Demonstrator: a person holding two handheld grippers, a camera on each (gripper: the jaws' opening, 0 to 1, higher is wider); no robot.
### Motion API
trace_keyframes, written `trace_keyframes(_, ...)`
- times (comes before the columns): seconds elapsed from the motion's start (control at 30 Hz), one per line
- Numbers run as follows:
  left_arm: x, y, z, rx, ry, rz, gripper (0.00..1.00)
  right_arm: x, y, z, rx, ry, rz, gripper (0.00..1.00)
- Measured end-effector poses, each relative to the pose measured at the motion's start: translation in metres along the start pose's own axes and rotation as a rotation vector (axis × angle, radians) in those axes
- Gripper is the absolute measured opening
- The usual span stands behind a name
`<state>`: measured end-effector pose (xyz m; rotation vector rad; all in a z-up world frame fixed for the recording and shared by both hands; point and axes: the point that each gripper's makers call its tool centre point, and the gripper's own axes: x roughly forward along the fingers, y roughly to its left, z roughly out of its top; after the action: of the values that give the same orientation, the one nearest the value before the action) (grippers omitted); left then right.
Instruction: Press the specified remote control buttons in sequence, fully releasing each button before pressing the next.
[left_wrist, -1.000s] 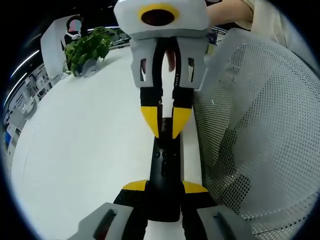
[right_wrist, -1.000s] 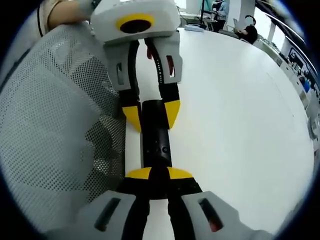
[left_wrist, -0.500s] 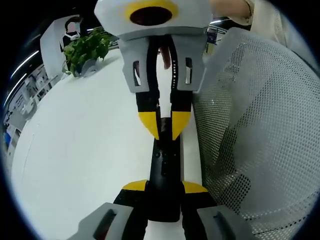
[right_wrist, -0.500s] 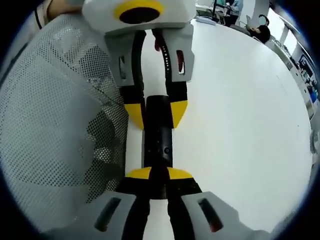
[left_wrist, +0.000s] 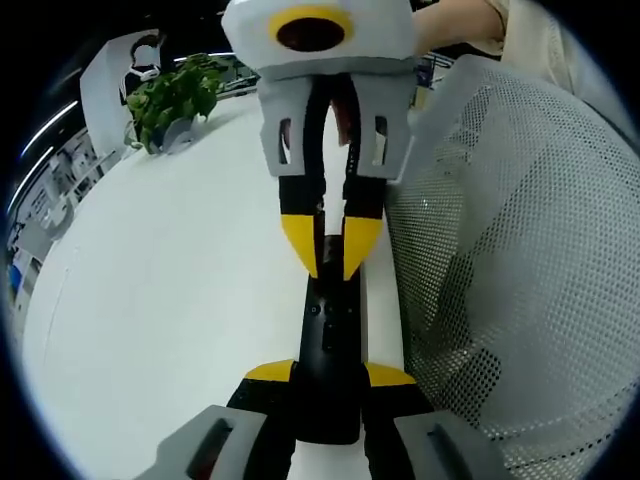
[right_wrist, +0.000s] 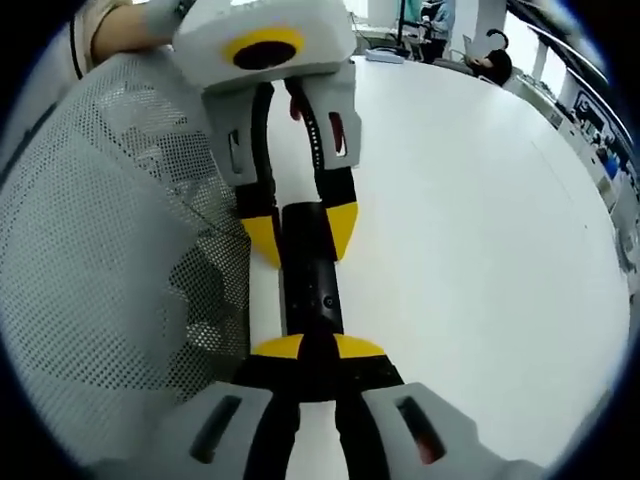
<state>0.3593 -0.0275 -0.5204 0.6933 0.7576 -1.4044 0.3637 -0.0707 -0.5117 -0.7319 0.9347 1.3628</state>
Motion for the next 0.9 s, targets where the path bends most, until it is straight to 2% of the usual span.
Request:
trace_keyframes(0.5,0.0007,0.0006,0.0000,0.002,0.001,0.000,0.24,0.0038,0.0016,0.0029,-0.071,0.046,0.001,0.07)
trace_keyframes(0.7,0.0012,0.0007,0.0000,0.002,0.004,-0.001,0.24,0.0070,0.0009,0.0037,-0.104,0.109,0.007,0.07)
trace_keyframes(0.77,0.0012,0.0007,0.0001,0.002,0.003,-0.001,0.24,0.0064,0.0006,0.0029,-0.103,0.106,0.007,0.07)
trace_keyframes(0.9,0.0011,0.0006,0.0003,0.003,0.003,-0.001,0.24,0.0046,-0.0002,0.0022,-0.042,0.050,0.003,0.07)
